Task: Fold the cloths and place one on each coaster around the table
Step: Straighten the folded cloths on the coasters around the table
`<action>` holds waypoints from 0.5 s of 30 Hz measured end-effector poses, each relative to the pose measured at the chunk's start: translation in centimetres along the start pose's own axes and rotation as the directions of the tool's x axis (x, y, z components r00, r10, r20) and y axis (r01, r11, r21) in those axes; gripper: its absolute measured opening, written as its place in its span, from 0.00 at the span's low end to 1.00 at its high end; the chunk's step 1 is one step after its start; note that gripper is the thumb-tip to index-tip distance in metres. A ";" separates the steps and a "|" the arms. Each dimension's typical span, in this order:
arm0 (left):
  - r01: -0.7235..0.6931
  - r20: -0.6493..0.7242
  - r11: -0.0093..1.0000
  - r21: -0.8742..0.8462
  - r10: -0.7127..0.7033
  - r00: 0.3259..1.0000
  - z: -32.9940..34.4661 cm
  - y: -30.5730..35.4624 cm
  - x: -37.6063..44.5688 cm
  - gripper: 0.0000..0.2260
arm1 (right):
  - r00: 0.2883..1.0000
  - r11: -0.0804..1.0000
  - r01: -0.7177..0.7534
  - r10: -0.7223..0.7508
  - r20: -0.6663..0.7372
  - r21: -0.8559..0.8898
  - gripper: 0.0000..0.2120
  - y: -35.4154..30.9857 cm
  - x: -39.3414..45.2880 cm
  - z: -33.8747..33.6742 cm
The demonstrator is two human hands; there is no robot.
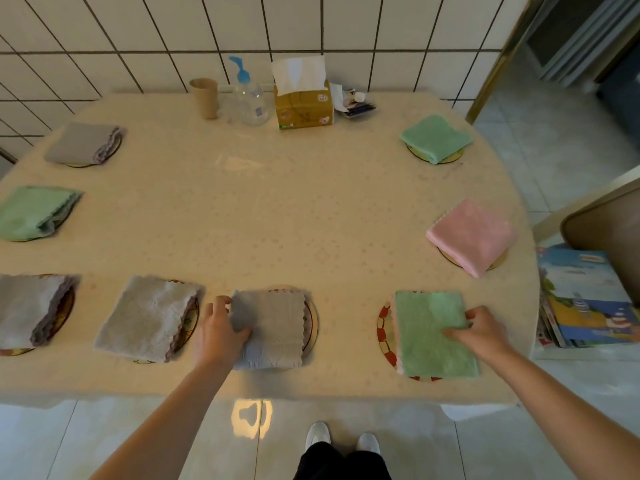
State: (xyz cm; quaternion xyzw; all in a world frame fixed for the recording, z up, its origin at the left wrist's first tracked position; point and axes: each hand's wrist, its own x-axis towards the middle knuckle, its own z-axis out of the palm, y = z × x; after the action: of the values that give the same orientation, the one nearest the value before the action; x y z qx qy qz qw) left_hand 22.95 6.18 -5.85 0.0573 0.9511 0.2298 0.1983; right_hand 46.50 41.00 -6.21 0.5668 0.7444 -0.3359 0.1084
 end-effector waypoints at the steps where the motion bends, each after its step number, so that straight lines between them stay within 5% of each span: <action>1: -0.021 -0.015 0.998 0.051 0.022 1.000 -0.1 0.4 0.0 0.27 | 1.000 1.000 0.009 -0.009 0.001 -0.014 0.25 -0.1 0.3 -0.4; 7: -0.183 -0.133 0.964 0.192 0.211 0.968 0.9 6.0 0.3 0.28 | 0.992 0.994 0.104 -0.102 -0.076 0.030 0.18 -1.6 3.4 -4.5; 11: -0.230 -0.098 0.973 0.025 0.232 0.968 4.1 13.0 0.5 0.22 | 0.963 0.974 0.226 -0.220 -0.157 0.022 0.14 -3.6 7.2 -7.9; 15: -0.177 -0.052 0.966 -0.190 0.170 0.984 9.9 21.6 -0.3 0.15 | 0.932 0.935 0.354 -0.349 -0.096 0.033 0.10 -5.2 12.9 -12.7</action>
State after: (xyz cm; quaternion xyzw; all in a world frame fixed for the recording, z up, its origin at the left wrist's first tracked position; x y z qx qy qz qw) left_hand 27.63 29.44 -3.90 0.1169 0.9189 0.3386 0.1654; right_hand 40.19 58.21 -1.69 0.4413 0.8293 -0.3428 -0.0006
